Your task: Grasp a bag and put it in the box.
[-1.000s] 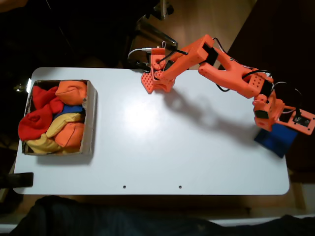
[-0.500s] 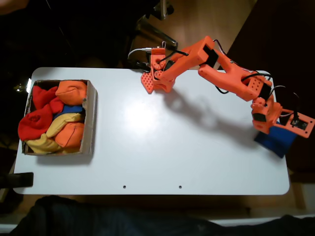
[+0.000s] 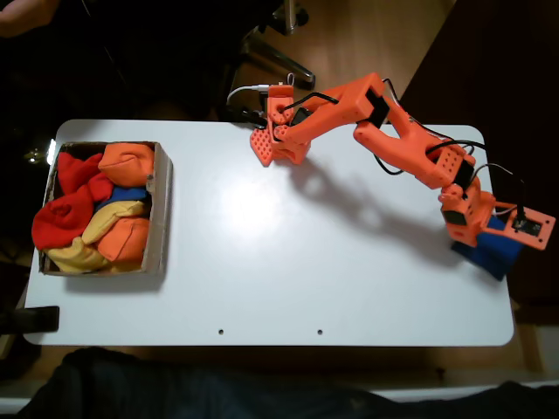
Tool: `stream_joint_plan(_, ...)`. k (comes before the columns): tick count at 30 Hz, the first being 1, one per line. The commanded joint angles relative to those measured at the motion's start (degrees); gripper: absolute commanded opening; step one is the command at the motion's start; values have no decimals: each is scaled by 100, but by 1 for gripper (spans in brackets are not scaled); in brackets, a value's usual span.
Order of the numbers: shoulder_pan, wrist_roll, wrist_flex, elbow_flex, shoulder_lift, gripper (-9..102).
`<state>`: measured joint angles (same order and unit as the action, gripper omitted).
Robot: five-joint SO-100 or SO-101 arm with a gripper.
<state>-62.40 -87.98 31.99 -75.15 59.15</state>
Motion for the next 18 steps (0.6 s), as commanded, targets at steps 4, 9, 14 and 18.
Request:
stream_joint_plan(4,26,-149,-299,88,-35,71)
stream_joint_plan(9,35,-255,-466,105,-123,71)
stream_joint_plan(14,44,-369,-545,167,-193,71)
stream_joint_plan(18,88,-439,-580,202,-237,71)
